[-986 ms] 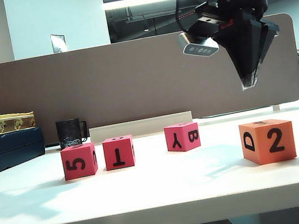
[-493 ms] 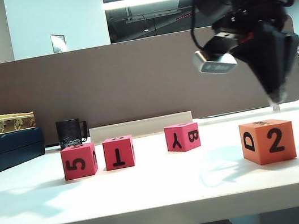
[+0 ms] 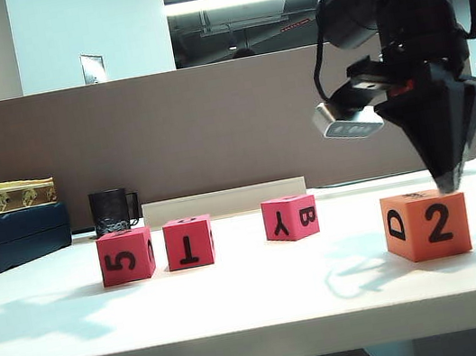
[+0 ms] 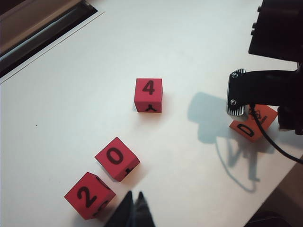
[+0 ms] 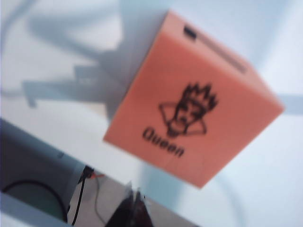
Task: Select the appropriate blocks from the scattered letter blocks on the table and arrange them in a row to spell out "2024".
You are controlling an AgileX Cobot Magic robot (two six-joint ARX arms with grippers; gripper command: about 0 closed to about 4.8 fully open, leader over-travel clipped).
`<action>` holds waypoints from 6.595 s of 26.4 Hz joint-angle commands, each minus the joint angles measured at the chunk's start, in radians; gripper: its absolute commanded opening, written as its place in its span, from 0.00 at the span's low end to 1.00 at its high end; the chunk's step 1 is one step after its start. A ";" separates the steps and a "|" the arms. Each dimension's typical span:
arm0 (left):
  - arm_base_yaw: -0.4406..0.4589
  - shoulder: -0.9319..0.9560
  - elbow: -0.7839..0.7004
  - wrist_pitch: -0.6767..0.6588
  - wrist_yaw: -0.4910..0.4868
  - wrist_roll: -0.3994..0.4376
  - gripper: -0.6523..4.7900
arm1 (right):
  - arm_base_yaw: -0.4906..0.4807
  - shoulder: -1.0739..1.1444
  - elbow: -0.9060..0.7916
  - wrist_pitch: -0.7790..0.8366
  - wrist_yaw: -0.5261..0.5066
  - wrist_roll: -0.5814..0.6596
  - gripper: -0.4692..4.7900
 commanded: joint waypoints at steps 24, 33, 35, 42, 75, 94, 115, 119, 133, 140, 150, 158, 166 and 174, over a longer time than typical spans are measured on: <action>-0.006 -0.007 -0.024 0.008 0.193 -0.072 0.11 | 0.003 0.033 -0.006 0.118 0.002 0.002 0.07; -0.112 -0.021 -0.195 0.244 0.074 -0.074 0.11 | 0.002 0.033 -0.006 0.124 0.002 0.002 0.07; -0.177 -0.039 -0.244 0.305 0.003 -0.071 0.11 | 0.002 0.033 -0.006 0.126 0.002 0.002 0.07; -0.317 -0.086 -0.327 0.372 -0.163 -0.076 0.11 | 0.002 0.032 -0.006 0.145 0.028 0.001 0.07; -0.590 -0.126 -0.568 0.403 -0.523 -0.119 0.11 | 0.002 -0.018 0.009 0.156 0.105 0.017 0.07; -0.590 -0.132 -0.568 0.396 -0.490 -0.120 0.11 | 0.012 -0.041 0.003 0.153 0.054 0.017 0.07; -0.589 -0.163 -0.566 0.401 -0.490 -0.112 0.11 | 0.013 0.034 0.001 0.127 0.053 0.017 0.07; -0.589 -0.167 -0.566 0.401 -0.490 -0.112 0.11 | 0.012 0.036 0.001 0.150 0.064 0.017 0.07; -0.589 -0.167 -0.566 0.399 -0.491 -0.112 0.11 | 0.012 0.036 0.001 0.236 0.195 0.020 0.07; -0.589 -0.167 -0.566 0.397 -0.491 -0.112 0.11 | 0.013 0.034 0.002 0.274 0.196 0.020 0.07; -0.589 -0.167 -0.566 0.399 -0.490 -0.112 0.11 | 0.013 -0.016 0.004 0.391 0.241 0.016 0.07; -0.589 -0.167 -0.566 0.377 -0.491 -0.113 0.11 | 0.014 -0.028 0.041 0.326 0.241 0.012 0.07; -0.589 -0.167 -0.566 0.372 -0.490 -0.113 0.11 | 0.013 -0.037 0.124 0.135 0.230 0.013 0.07; -0.589 -0.167 -0.566 0.371 -0.490 -0.113 0.11 | 0.013 0.013 0.124 0.124 0.151 0.013 0.07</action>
